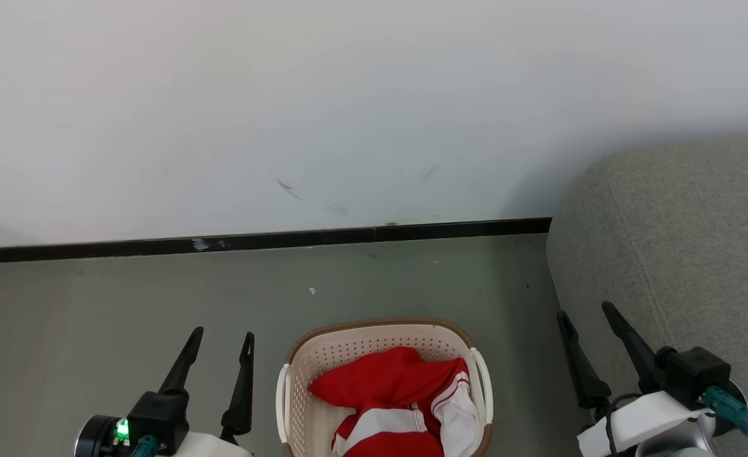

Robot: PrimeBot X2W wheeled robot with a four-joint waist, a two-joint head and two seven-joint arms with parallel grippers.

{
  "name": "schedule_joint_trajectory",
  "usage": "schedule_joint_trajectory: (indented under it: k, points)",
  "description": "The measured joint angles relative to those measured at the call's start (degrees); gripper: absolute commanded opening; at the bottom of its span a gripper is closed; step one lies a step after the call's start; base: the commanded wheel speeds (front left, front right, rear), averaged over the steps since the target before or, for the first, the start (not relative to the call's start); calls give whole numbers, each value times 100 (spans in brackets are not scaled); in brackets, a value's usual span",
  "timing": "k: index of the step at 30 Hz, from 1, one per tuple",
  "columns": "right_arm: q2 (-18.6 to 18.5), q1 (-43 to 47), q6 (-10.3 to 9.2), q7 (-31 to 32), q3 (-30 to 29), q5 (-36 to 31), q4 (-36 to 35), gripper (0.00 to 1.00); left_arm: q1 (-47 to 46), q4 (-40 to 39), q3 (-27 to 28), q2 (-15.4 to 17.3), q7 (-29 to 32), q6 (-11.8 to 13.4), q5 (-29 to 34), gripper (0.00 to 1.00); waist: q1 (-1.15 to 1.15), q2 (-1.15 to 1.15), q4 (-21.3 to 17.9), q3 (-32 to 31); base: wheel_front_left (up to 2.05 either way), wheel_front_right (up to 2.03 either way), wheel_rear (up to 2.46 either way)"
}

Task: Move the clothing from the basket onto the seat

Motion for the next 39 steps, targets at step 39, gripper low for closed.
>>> schedule_joint_trajectory:
  k: [39]
  points:
    - [0, 15, 0, 0, -64, 24, -63, 100, -13, 187, 260, -24, -1, 0, -126, 100, -1, 0, -8, 193, 0, 0, 0]
